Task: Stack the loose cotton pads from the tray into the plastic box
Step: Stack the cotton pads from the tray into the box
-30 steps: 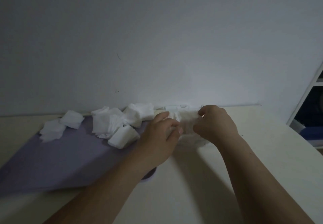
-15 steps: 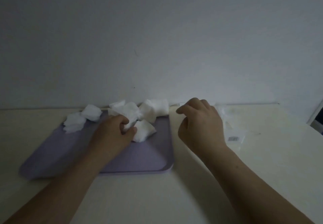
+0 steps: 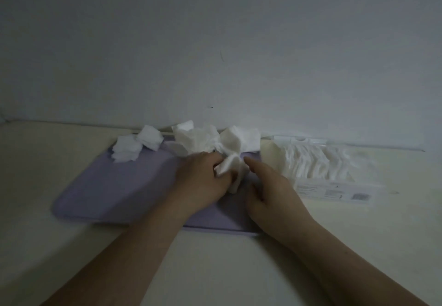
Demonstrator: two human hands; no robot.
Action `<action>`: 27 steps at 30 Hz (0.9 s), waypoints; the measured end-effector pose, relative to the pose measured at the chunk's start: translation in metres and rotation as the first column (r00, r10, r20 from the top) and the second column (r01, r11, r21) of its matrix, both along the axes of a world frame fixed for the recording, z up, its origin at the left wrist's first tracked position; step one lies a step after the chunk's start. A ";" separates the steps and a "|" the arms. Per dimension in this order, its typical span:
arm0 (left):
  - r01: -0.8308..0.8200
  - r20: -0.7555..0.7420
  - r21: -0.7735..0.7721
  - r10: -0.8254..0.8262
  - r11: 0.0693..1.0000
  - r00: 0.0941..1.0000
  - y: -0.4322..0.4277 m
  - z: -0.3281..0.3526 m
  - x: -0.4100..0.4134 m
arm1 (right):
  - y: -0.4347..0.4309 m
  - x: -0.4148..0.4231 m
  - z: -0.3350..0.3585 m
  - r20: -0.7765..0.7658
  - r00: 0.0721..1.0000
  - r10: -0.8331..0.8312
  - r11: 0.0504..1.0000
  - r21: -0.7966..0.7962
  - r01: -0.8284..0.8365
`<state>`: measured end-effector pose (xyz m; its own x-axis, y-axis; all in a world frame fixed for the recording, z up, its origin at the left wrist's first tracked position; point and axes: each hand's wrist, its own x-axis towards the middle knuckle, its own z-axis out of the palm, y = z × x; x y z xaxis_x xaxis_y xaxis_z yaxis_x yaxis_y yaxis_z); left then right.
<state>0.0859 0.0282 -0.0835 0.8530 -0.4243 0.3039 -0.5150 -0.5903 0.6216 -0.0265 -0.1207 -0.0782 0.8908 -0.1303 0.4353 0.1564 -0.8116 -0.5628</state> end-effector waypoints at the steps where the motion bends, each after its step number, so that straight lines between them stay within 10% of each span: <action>1: 0.045 -0.066 -0.104 -0.052 0.994 0.996 0.000 0.001 -0.004 | 0.000 0.000 0.001 -0.015 1.000 -0.004 0.999 0.043 0.005; 5: 0.147 -0.150 -0.357 -0.213 0.922 0.966 0.006 0.004 -0.022 | -0.002 0.001 0.002 -0.029 0.999 0.016 0.970 0.244 -0.008; 13: 0.268 -0.123 -0.363 -0.332 0.892 0.935 0.021 0.010 -0.032 | -0.008 0.002 0.001 -0.061 0.993 0.105 0.942 0.327 -0.079; 27: 0.020 -0.394 -0.558 -0.286 0.829 0.873 0.025 0.021 -0.031 | -0.010 0.003 0.002 -0.032 0.975 0.220 0.863 0.472 -0.179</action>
<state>0.0553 0.0536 -0.0625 0.8846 -0.4501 0.1222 -0.1587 -0.0441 0.9863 -0.0237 -0.1308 -0.0758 0.9490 -0.1145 0.2936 0.2241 -0.4101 -0.8841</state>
